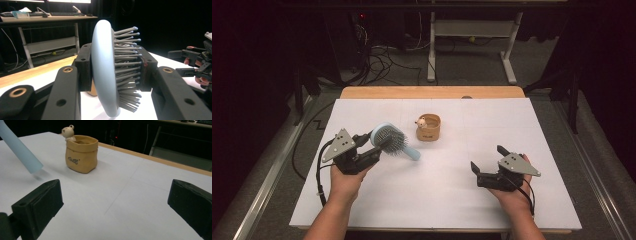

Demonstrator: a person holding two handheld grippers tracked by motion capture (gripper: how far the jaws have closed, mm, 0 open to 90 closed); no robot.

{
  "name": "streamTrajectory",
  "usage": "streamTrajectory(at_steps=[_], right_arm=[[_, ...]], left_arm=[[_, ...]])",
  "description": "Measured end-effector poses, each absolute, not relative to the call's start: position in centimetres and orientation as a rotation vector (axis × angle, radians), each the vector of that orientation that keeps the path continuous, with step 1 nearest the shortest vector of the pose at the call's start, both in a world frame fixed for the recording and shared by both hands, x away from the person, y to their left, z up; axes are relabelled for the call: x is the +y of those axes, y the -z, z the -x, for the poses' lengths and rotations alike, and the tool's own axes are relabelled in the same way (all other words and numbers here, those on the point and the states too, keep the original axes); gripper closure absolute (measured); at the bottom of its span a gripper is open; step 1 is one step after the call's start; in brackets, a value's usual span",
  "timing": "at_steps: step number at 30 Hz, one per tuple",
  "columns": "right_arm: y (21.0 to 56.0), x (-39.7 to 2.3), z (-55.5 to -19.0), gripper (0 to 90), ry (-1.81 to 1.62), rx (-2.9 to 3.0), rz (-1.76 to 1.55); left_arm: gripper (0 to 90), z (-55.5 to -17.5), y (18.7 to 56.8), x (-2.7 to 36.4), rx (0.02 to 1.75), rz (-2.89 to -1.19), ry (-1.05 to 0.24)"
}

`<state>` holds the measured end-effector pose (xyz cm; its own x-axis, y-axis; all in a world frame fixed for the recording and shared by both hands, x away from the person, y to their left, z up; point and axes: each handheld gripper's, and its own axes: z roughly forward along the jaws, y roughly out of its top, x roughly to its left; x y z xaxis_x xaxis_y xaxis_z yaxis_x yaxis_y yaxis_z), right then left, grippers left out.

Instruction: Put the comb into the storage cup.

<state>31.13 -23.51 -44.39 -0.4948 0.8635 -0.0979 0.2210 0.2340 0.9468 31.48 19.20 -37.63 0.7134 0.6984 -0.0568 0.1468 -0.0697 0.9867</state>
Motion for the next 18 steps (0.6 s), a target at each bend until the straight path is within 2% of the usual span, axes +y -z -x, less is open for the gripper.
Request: streamTrajectory(at_steps=[18], right_arm=[[45.0, -27.1, -30.4, 0.1, -1.282, 1.817, -1.104]], left_arm=[[57.2, -31.6, 37.5, 19.5, 0.709, -1.599, -0.529]])
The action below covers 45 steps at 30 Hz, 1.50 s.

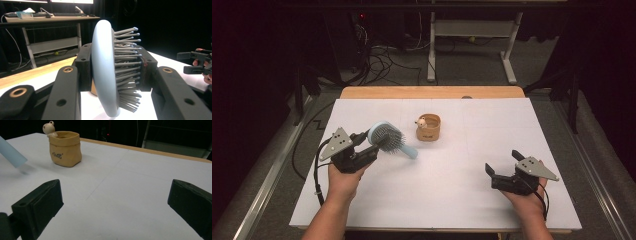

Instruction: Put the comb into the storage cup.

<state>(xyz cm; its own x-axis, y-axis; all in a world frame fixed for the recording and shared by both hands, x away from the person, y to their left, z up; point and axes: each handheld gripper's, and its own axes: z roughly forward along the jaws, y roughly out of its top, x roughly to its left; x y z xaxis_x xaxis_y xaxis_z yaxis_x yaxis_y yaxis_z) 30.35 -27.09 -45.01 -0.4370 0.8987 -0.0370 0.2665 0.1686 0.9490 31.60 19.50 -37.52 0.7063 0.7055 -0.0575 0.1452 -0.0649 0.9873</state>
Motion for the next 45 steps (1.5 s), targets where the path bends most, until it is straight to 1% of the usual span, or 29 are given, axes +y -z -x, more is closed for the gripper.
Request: streamTrajectory(at_steps=[21, 45], right_arm=[[44.9, -26.7, -30.3, 0.1, -1.288, 1.817, -1.081], [44.7, -26.5, -30.3, 0.1, -1.301, 1.819, -1.067]], left_arm=[[57.4, -31.1, 37.2, 18.3, 0.66, -1.574, -0.513], [57.4, -32.3, 33.3, 15.8, 0.595, -1.526, -0.527]])
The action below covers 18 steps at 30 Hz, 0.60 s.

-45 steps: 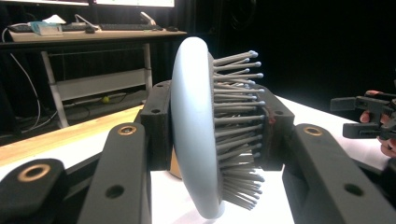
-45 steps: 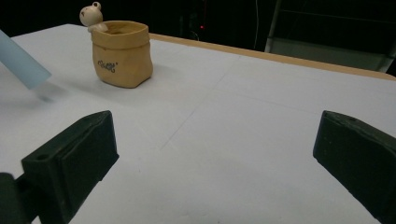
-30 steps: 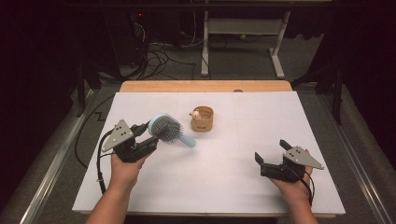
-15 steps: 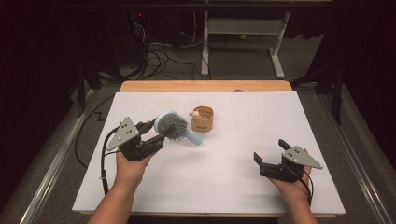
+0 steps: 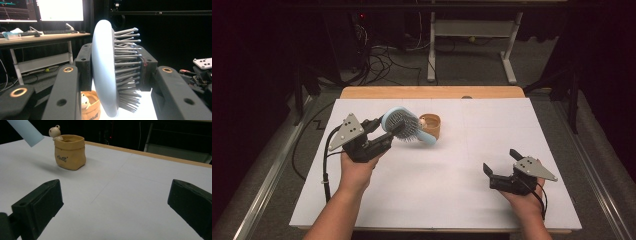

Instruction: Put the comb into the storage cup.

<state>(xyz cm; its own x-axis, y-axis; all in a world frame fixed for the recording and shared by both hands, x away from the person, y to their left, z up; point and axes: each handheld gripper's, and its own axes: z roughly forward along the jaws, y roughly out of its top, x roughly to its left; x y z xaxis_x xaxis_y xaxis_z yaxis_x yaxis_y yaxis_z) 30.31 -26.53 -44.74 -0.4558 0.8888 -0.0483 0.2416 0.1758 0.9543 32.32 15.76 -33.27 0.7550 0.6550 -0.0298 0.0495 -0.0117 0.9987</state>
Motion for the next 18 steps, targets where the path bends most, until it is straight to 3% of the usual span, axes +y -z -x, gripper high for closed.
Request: streamTrajectory(at_steps=[18], right_arm=[[44.6, -26.5, -30.3, 0.1, -1.309, 1.811, -1.061]], left_arm=[[57.4, -34.8, 31.9, 14.9, 0.614, -1.518, -0.54]])
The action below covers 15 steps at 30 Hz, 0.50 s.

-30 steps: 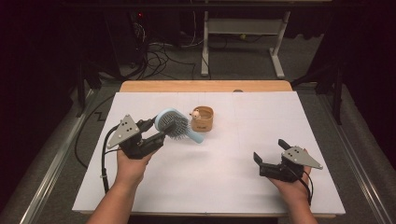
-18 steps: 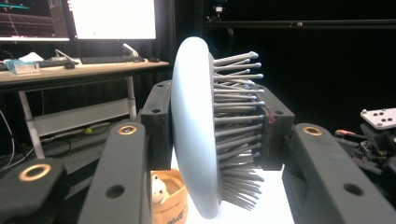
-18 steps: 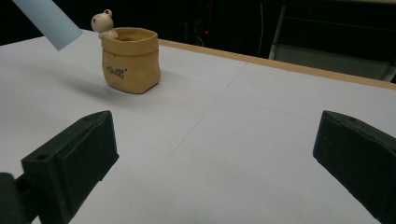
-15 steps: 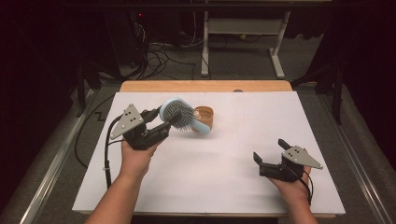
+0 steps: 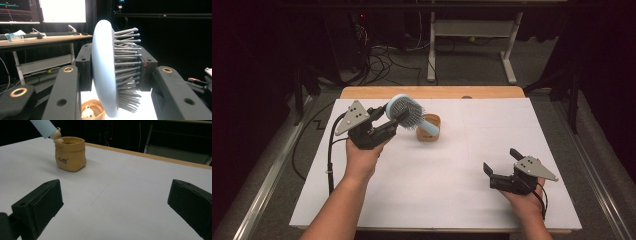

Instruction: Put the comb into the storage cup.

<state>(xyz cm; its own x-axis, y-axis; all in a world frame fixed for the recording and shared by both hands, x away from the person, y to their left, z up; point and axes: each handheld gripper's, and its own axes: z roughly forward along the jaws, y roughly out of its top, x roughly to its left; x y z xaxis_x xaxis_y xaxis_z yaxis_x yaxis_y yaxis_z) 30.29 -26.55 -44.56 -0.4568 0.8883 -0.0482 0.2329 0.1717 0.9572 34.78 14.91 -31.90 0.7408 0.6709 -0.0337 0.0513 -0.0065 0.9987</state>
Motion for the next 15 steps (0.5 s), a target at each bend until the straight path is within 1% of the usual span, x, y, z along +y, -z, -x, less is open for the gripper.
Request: streamTrajectory(at_steps=[15], right_arm=[[44.5, -26.6, -30.3, 0.1, -1.311, 1.806, -1.067]], left_arm=[[57.3, -37.5, 30.6, 14.3, 0.629, -1.517, -0.575]])
